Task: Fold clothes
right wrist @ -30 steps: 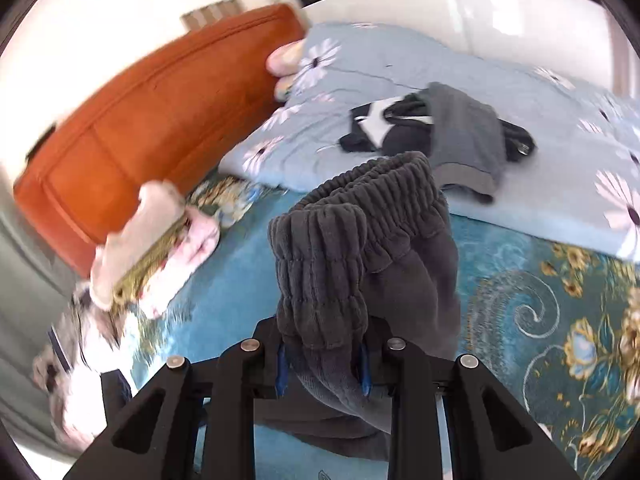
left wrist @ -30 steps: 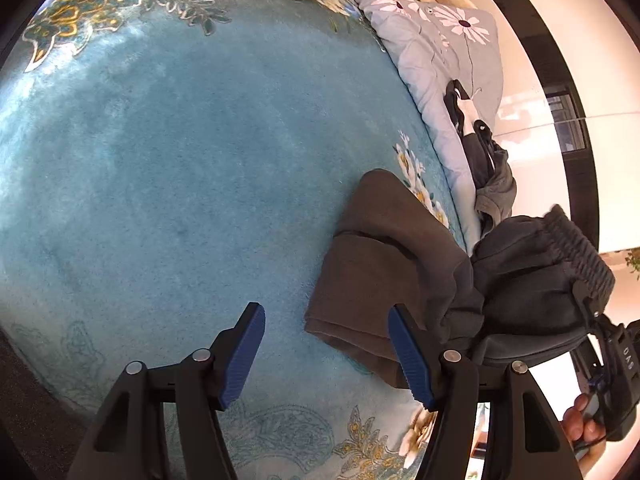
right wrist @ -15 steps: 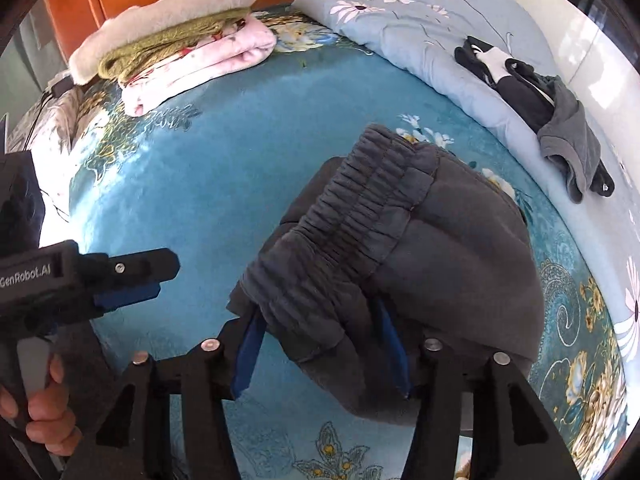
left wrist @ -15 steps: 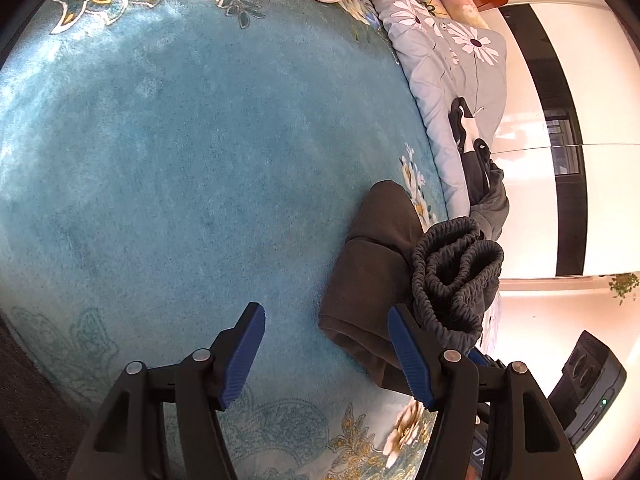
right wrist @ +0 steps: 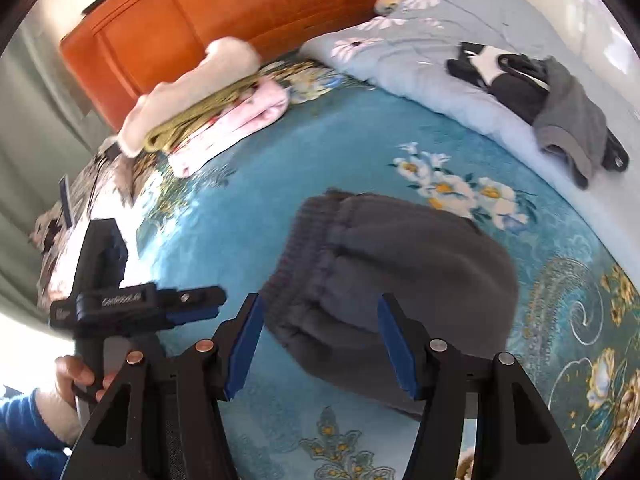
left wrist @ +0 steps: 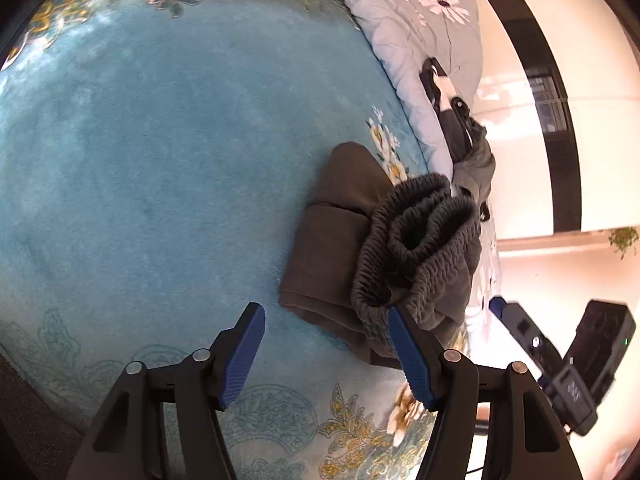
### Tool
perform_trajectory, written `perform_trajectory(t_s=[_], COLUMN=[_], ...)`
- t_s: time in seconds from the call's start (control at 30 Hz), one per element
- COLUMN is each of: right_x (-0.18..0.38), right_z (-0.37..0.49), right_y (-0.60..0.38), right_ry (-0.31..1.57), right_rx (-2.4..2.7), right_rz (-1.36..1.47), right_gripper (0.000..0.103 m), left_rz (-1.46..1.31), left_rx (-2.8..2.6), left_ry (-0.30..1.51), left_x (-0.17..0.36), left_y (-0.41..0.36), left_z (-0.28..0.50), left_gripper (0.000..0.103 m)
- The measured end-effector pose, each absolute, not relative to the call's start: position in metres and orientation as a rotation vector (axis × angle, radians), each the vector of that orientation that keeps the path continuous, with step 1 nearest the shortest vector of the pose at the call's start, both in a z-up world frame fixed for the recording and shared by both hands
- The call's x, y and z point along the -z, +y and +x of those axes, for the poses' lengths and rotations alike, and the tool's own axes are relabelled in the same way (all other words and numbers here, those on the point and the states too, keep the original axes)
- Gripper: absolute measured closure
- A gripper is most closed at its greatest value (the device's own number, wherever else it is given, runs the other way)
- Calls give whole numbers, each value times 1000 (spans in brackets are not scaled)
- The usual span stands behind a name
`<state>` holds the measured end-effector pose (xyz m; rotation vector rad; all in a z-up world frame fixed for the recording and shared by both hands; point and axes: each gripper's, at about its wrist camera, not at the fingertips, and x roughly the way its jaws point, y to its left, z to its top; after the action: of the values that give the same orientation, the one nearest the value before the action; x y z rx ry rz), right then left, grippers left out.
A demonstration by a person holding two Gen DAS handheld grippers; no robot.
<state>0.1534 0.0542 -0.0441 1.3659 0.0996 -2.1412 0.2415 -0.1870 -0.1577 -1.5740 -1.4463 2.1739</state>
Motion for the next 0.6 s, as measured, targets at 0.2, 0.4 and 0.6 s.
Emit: perform_trajectory(t_s=[0.2,0.4,0.6], right_x=[64,67,60], right_z=[119,106,97], right_y=[85,72,39], right_ry=[9,44,262], right_rx=[2231,2200,2109], right_rz=[1486,1439,1322], right_gripper=[43,43,43], left_rz=[-1638,-1696,-1727], left_rx=[-2122,-2068,-2011], left_ry=[-1356,-1269,-1337], left_x=[162,167,172], left_y=[-160,-134,-135], left_z=[224,207,215], left_gripper=[35,35,35])
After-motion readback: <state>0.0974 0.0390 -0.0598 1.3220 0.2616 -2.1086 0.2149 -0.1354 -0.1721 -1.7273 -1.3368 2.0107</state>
